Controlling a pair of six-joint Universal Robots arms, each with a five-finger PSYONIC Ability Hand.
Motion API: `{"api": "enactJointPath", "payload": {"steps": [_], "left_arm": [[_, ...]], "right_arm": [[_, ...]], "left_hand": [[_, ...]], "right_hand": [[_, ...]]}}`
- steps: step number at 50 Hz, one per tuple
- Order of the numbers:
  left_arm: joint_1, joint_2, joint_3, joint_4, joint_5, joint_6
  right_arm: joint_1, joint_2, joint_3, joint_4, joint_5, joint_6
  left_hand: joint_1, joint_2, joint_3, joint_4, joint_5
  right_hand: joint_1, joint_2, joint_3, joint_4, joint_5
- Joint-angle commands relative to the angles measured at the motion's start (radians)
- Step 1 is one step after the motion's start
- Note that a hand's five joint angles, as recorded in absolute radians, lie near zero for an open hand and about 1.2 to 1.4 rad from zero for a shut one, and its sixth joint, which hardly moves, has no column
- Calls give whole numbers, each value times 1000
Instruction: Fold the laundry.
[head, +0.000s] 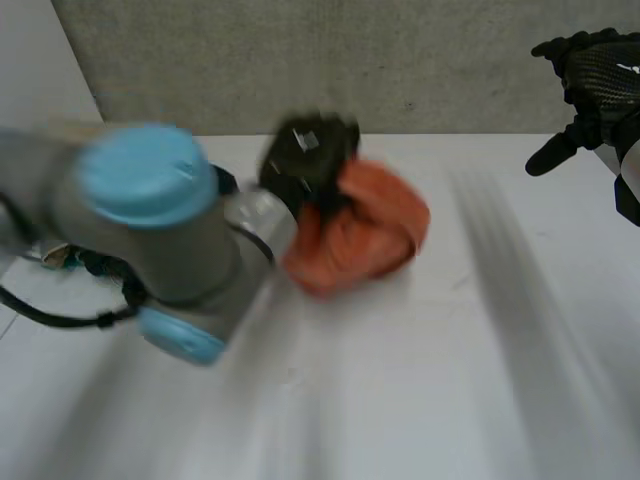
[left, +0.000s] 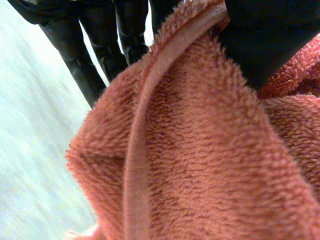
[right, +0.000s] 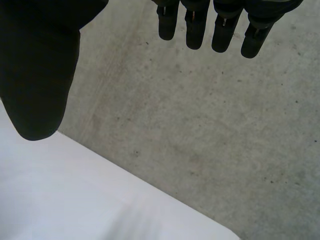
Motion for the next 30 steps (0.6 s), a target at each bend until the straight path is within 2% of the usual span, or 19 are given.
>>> {"api": "enactJointPath", "payload": {"steps": [1,4,7,13,18,19,23,26,30], "left_arm": [[-35,-161,70,-146,0,8],[-31,-139,69,-161,-9,4],[-23,-50,49,-161,-18,1],[11,82,-95,-169,-53,-5],[20,162,-270,-160,-130,-18],[27,174,-328,-154,-157,-41],[58,181,-440,-129,-181,-153],[92,175,-482,-129,-170,-248],[115,164,-482,-134,-120,-334]], "right_arm": [[-13,41,30,15,-48,-13],[-28,86,44,31,-80,-23],[-54,110,56,58,-114,-41],[-74,118,91,124,-186,-69],[-74,118,156,134,-237,-75],[-74,117,182,132,-256,-84],[-73,118,254,124,-306,-112],[-64,130,292,92,-339,-107],[-64,193,309,28,-339,-109]], "left_hand": [[-525,-571,-571,-571,-547],[-640,-686,-686,-686,-662],[-727,-774,-774,-774,-750],[-740,-786,-786,-786,-762],[-731,-777,-777,-777,-754],[-725,-771,-771,-771,-748],[-699,-745,-745,-745,-721],[-652,-698,-698,-698,-674],[-611,-657,-657,-657,-633]], "right_hand": [[-41,-32,-29,-28,-45],[-41,-32,-29,-28,-45],[-41,-32,-29,-28,-45],[-41,-32,-29,-28,-45],[-41,-32,-29,-28,-45],[18,27,31,32,14],[63,72,76,76,59],[104,113,116,117,100],[174,183,187,188,170]]}}
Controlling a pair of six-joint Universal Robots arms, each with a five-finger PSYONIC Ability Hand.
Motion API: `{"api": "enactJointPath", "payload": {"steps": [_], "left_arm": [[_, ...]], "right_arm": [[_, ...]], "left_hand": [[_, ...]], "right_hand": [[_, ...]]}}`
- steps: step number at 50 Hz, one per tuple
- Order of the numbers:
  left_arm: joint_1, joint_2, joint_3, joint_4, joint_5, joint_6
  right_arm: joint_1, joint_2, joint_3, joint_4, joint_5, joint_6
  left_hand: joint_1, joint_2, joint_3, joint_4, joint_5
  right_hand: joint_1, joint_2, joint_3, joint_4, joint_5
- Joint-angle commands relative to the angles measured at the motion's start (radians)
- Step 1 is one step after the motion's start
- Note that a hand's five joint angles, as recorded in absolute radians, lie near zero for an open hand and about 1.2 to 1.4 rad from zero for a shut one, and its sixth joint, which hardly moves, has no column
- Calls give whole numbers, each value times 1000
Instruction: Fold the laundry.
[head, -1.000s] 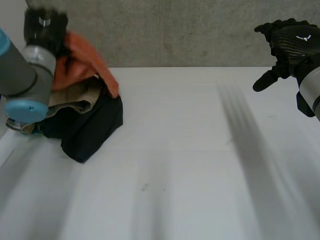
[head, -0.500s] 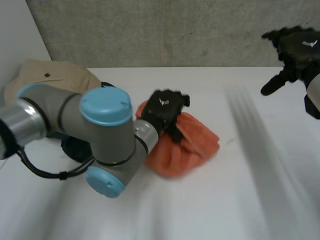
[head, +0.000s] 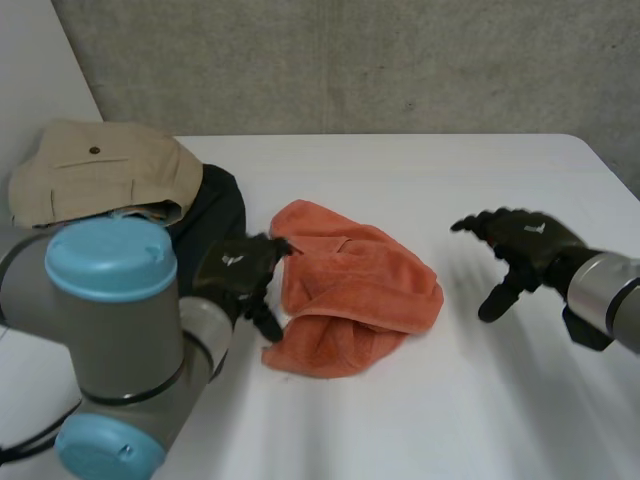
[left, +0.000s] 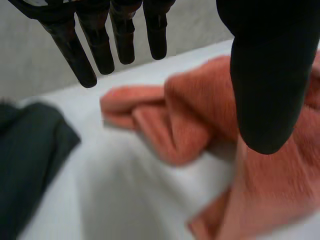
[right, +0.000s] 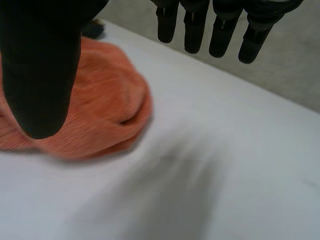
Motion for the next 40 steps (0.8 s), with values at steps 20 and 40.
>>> {"api": "enactJointPath", "payload": {"steps": [20,40], "left_arm": [[68,-272,184,-36,177,-186],[102,266,307,-9,163,-67]], "right_arm": [[110,263,33,-322,0,0],[169,-71,-240,-169,123,0]], "left_hand": [[1080,1083,1086,1083,1080],[1081,1083,1087,1084,1080]], "right_hand": [[177,174,171,170,168],[1142,1139,1136,1135,1133]]}}
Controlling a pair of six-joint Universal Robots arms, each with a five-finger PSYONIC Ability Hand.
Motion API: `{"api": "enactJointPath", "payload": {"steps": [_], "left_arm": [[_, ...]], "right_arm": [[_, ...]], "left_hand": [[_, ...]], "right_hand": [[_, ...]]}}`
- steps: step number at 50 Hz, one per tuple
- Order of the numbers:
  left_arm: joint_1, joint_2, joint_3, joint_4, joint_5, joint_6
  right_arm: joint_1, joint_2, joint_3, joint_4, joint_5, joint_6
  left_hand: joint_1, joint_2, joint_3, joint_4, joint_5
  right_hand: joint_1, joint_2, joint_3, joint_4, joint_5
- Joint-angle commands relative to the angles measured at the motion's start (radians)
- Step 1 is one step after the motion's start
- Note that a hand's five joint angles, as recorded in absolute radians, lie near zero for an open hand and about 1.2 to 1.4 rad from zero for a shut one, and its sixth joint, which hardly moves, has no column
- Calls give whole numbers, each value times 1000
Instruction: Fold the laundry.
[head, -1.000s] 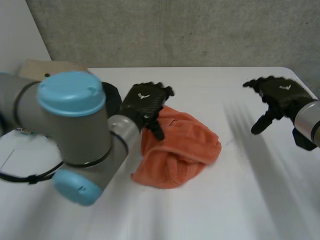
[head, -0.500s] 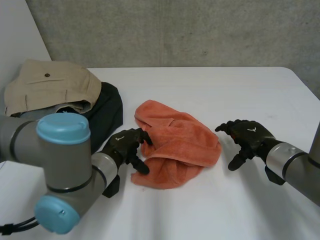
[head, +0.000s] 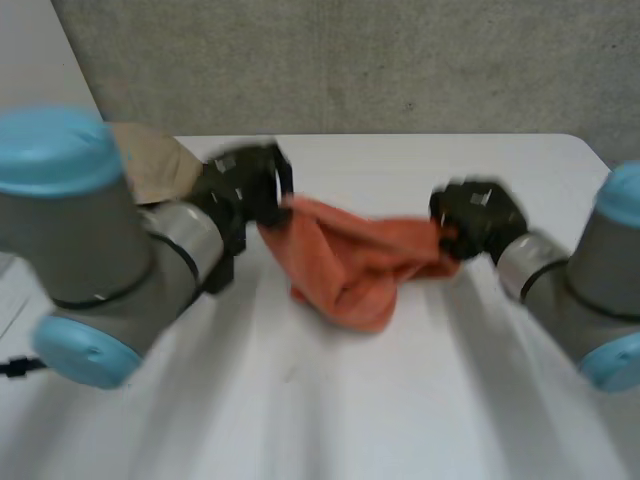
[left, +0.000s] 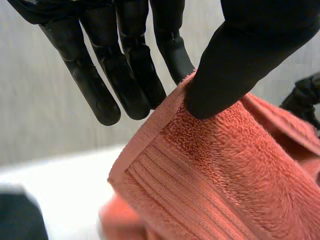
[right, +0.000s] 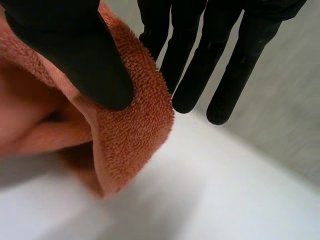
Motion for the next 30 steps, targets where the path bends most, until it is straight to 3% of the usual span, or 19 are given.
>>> {"api": "enactJointPath", "payload": {"steps": [1,4,8,13,18,21,24,28,30], "left_arm": [[27,219,56,28,3,117],[29,231,82,38,-2,231],[22,198,72,36,-19,300],[22,31,52,35,-63,381],[16,-156,116,70,-57,484],[15,-259,252,142,-60,529],[13,-298,392,231,-59,552],[18,-281,483,434,-56,547],[16,-232,484,559,-65,549]], "right_arm": [[-17,-238,-135,188,-44,-26],[-64,-257,-250,349,-80,-55],[-115,-235,-319,468,-117,-104],[-115,-146,-351,495,-108,-158],[-114,-14,-366,479,-108,-176],[-106,84,-452,439,-85,-171],[-82,142,-564,358,-1,-170],[-49,126,-644,72,111,-161],[-45,99,-634,-38,117,-159]], "left_hand": [[249,204,209,200,243],[249,204,209,200,243],[249,204,209,200,243],[249,204,209,200,243],[249,204,209,200,243],[249,204,209,200,243],[249,204,209,200,243],[249,204,209,200,243],[249,204,209,200,243]], "right_hand": [[325,255,214,204,257],[325,255,214,204,257],[325,255,214,204,257],[325,255,214,204,257],[325,255,214,204,257],[325,255,214,204,257],[325,255,214,204,257],[325,255,214,204,257],[325,255,214,204,257]]}}
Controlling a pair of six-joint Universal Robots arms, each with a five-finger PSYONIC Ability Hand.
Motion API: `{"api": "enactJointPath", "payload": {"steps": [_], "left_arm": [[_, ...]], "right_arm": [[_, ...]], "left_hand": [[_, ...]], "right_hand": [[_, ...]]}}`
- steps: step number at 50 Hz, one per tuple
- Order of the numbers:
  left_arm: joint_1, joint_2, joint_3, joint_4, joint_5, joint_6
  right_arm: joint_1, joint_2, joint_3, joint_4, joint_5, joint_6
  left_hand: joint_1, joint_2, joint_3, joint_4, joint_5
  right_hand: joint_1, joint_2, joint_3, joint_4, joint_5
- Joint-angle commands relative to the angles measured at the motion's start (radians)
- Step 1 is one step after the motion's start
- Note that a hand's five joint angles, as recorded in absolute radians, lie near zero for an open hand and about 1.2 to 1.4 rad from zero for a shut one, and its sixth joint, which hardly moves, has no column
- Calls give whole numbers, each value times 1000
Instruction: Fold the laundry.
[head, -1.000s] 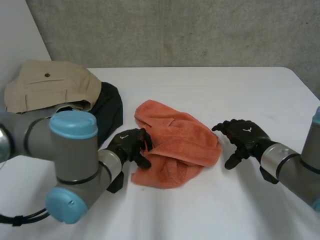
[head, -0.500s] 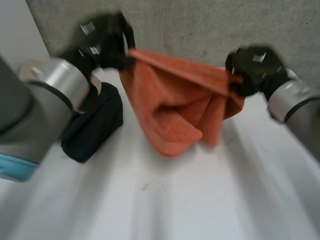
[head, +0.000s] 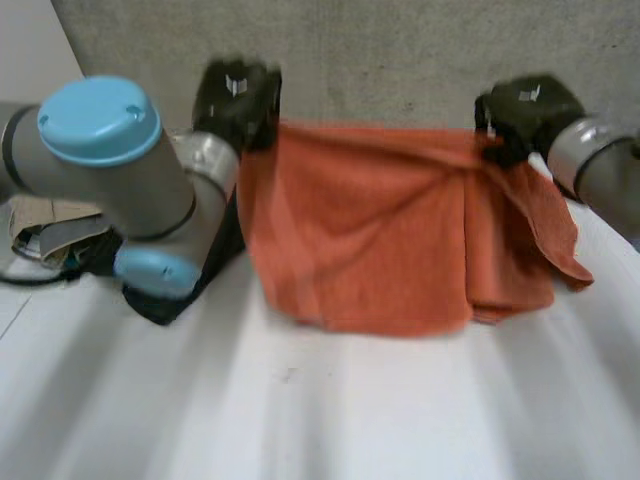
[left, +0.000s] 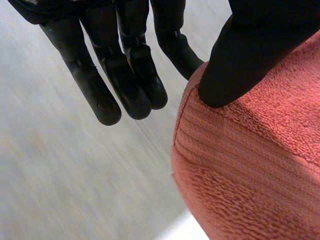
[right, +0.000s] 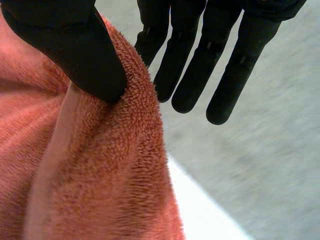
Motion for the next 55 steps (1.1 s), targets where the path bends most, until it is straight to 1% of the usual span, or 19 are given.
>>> {"api": "enactJointPath", "payload": {"steps": [1,3,7,9,10,17,21,25,30,33,34,36,37,38,42,44,49,50,55], "left_arm": [[0,77,109,345,-4,3],[0,134,79,399,-4,6],[5,211,-27,382,4,9],[5,238,-76,373,4,9],[3,261,-140,359,6,11],[-1,288,-401,273,9,14],[-3,289,-539,267,10,17],[-6,289,-624,271,10,16],[-24,286,-648,273,9,14],[-37,289,-641,272,9,16],[-41,291,-636,272,7,16],[-44,292,-630,270,6,16],[-47,297,-624,270,6,16],[-47,303,-618,270,6,16],[-47,349,-595,261,6,13],[-47,369,-581,258,6,13],[-61,404,-541,253,6,11],[-67,410,-535,250,6,11],[-112,443,-489,226,6,11]], "right_arm": [[35,-43,-71,-403,112,12],[36,-87,-37,-492,106,16],[35,-126,-6,-445,40,14],[33,-133,-2,-388,-6,16],[33,-144,1,-315,-50,16],[3,-112,6,-30,-151,-23],[4,-51,46,66,-160,-120],[15,14,92,88,-146,-229],[21,98,107,81,-134,-276],[30,117,115,42,-103,-247],[33,117,121,26,-96,-233],[33,110,135,-6,-82,-198],[29,101,158,-35,-71,-155],[27,94,172,-47,-65,-132],[9,-7,242,-84,-34,1],[-20,-88,293,-84,-19,89],[-106,-198,440,-70,4,232],[-132,-231,527,-54,0,267],[-138,-272,695,-58,-13,279]], "left_hand": [[249,200,204,196,243],[249,200,204,196,243],[249,200,204,196,243],[249,200,204,196,243],[249,200,204,196,243],[249,200,204,196,243],[249,200,204,196,243],[249,200,204,196,243],[249,200,204,196,243],[249,200,204,196,243],[249,200,204,196,243],[249,200,204,196,243],[249,200,204,196,243],[249,200,204,196,243],[249,200,204,196,243],[249,200,204,196,243],[249,200,204,196,243],[249,200,204,196,243],[249,200,204,196,243]], "right_hand": [[325,232,215,199,252],[325,232,215,199,252],[325,232,215,199,252],[325,232,215,199,252],[325,232,215,199,252],[325,232,215,199,252],[325,232,215,199,252],[325,232,215,199,252],[325,232,215,199,252],[289,195,178,163,216],[117,23,6,-9,44],[-346,-440,-457,-472,-419],[-706,-800,-817,-832,-779],[-777,-871,-888,-903,-850],[-877,-971,-988,-1003,-950],[-863,-956,-974,-989,-936],[-775,-869,-886,-901,-848],[-757,-851,-868,-883,-830],[-763,-857,-874,-889,-836]]}}
